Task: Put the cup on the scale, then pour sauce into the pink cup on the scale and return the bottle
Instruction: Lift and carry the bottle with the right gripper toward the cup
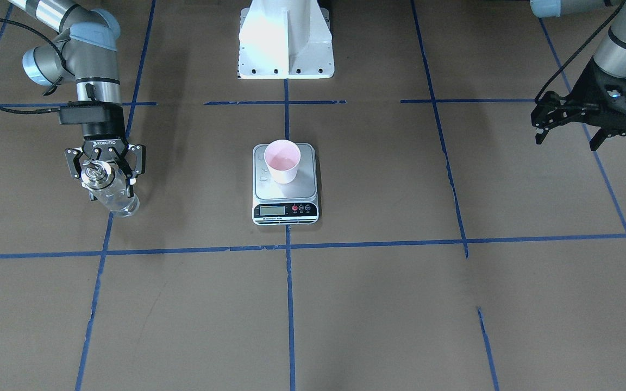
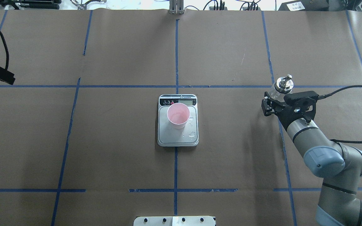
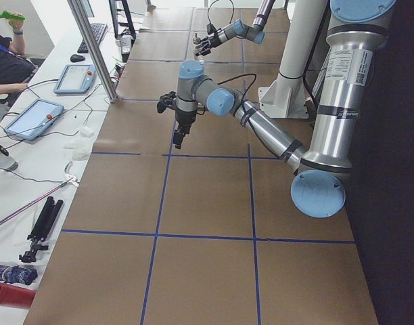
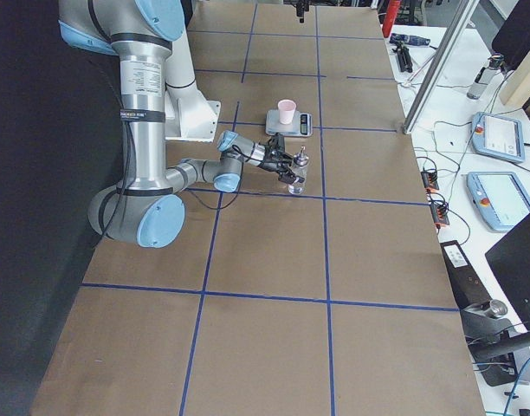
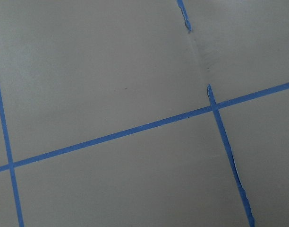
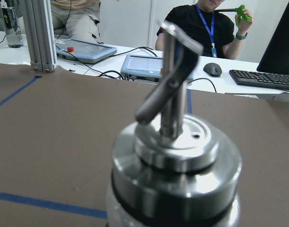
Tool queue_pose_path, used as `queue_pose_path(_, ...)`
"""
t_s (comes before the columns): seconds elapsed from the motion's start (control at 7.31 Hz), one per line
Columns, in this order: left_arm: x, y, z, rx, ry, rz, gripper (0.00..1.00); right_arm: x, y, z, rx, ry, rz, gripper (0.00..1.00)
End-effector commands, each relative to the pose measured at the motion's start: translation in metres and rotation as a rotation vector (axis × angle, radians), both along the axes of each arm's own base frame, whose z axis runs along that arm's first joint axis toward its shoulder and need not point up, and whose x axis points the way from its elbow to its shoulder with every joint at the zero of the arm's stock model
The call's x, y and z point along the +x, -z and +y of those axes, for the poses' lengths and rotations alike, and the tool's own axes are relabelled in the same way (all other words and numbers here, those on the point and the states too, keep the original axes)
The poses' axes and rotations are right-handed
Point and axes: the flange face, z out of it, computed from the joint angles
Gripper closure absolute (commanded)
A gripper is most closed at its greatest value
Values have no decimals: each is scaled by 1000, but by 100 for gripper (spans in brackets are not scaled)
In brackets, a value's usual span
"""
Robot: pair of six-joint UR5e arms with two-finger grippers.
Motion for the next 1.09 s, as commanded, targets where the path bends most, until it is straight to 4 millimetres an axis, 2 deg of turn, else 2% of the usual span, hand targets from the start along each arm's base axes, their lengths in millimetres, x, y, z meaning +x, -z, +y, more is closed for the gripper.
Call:
queue_pose_path(0.0, -2, 0, -1, 2, 3, 0, 0, 16, 33, -10, 39, 35, 7, 100)
queue_pose_path(0.14, -2, -1, -1, 0, 2, -2, 0, 14, 43, -9, 36, 36, 15, 100)
queue_pose_path(0.27, -4, -4, 0, -1, -1, -6, 0, 3, 80, -16, 30, 30, 31, 100)
queue_pose_path(0.41, -4, -6, 0, 0, -6, -7, 0, 3, 111, -16, 18, 25, 61, 100)
queue_pose_path(0.55, -6, -6, -1, -1, -3, -8, 0, 0, 130, -16, 9, 31, 96, 100)
queue_pose_path(0.68, -6, -7, -1, -1, -2, -10, 0, -6, 146, -18, 21, 35, 92, 100)
queue_pose_path(0.82, -14, -8, -4, 11, -5, -14, 0, -10, 150, -20, 47, 44, 142, 100)
queue_pose_path(0.96, -26, -10, -8, 39, -21, -27, 0, -10, 150, -20, 111, 71, 281, 100)
